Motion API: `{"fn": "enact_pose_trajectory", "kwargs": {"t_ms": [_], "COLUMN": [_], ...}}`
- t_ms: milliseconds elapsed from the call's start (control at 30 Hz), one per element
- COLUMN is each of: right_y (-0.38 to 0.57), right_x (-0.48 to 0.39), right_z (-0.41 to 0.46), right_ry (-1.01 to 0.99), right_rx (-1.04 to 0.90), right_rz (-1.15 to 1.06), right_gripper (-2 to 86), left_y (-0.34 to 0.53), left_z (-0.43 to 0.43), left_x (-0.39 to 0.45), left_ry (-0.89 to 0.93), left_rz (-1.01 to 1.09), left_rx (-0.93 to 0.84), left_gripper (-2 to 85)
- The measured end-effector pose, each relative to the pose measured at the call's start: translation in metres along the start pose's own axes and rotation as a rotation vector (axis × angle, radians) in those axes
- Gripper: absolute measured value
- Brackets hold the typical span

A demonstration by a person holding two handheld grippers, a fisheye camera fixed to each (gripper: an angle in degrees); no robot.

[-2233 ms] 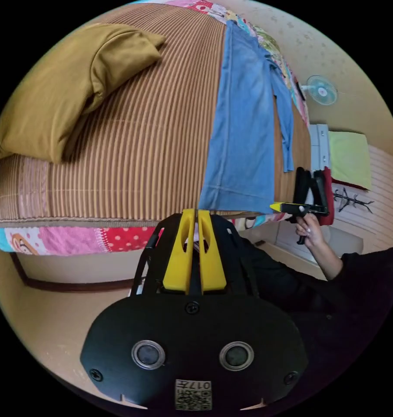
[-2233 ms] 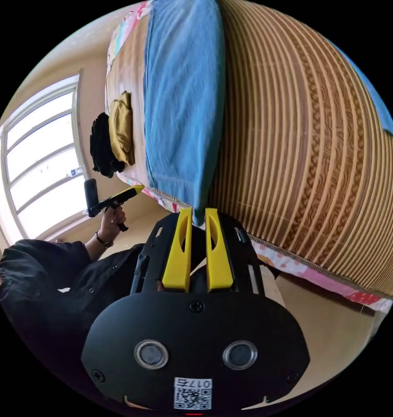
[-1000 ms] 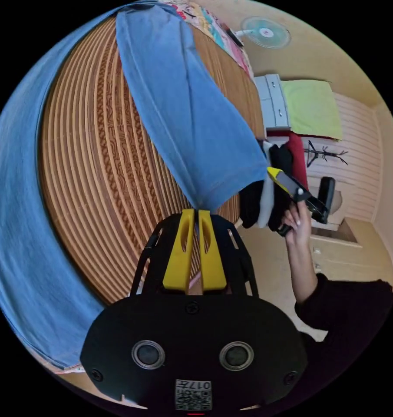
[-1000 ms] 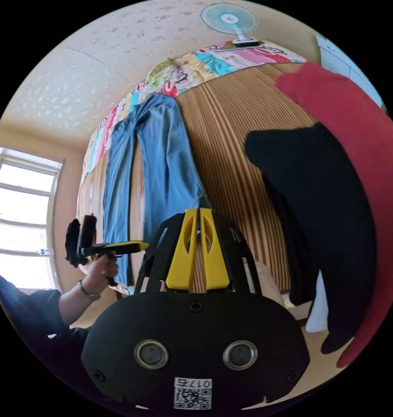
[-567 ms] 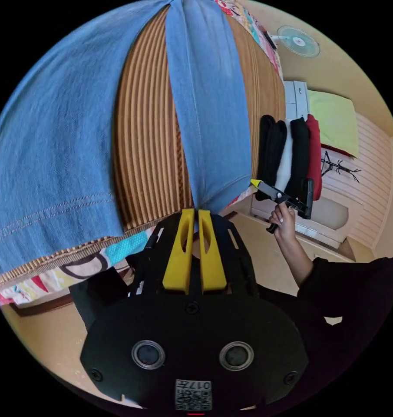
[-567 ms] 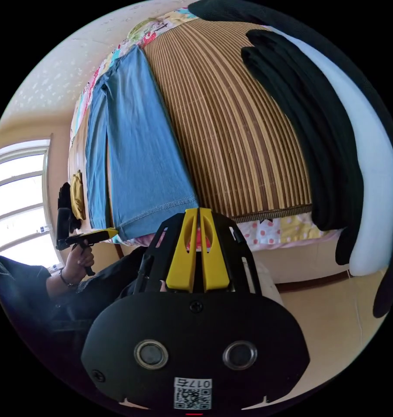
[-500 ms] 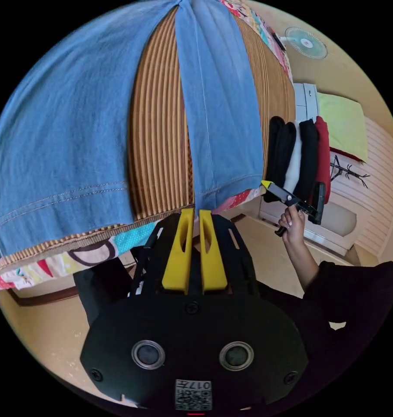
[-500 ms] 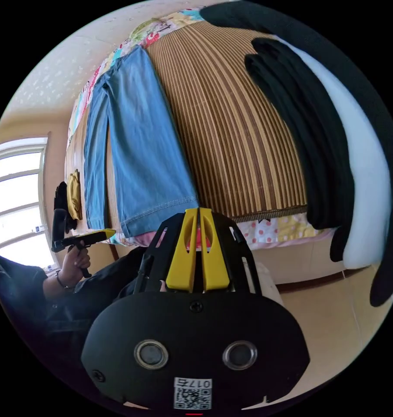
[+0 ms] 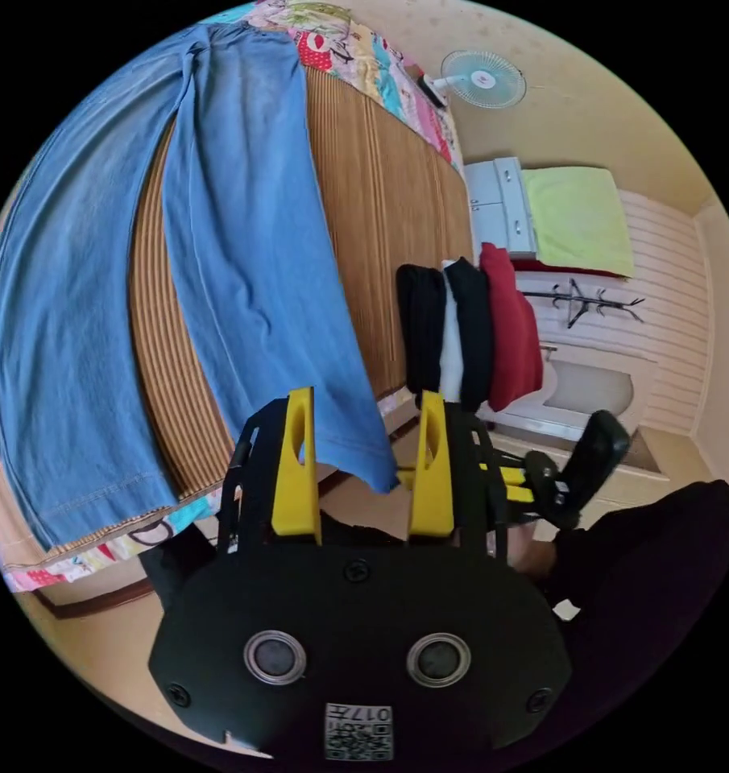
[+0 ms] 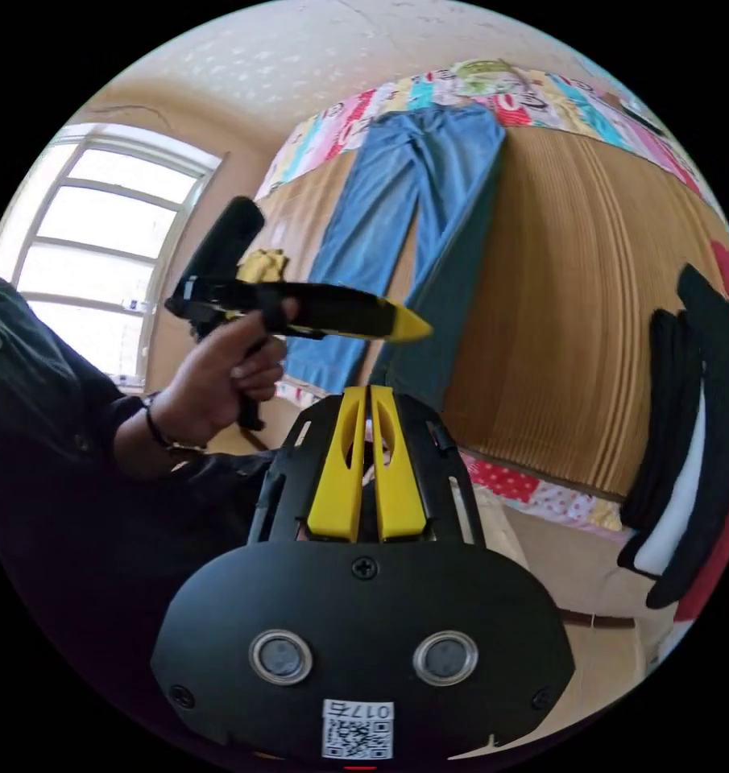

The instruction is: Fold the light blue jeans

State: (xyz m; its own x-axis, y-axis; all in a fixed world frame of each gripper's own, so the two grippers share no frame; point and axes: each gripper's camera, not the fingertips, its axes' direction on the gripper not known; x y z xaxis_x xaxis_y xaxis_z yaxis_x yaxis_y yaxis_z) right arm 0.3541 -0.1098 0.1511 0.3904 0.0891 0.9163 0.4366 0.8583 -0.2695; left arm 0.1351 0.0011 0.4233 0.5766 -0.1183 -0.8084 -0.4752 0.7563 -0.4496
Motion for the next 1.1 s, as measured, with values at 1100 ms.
{"fn": "enact_pose_trajectory", "kwargs": {"t_ms": [1100], "right_y": [-0.642], "right_x": [0.326], "right_z": [0.079], "right_ry": [0.236], "right_rx": [0.318], "right_rz": [0.265], "right_gripper": [3.5], "left_y": [0.06], "left_z": [-0.037], "left_x": [-0.062], "left_ry": [0.507], "left_rz": [-0.095], "left_rx": [0.135], "left_gripper": [-1.0]}}
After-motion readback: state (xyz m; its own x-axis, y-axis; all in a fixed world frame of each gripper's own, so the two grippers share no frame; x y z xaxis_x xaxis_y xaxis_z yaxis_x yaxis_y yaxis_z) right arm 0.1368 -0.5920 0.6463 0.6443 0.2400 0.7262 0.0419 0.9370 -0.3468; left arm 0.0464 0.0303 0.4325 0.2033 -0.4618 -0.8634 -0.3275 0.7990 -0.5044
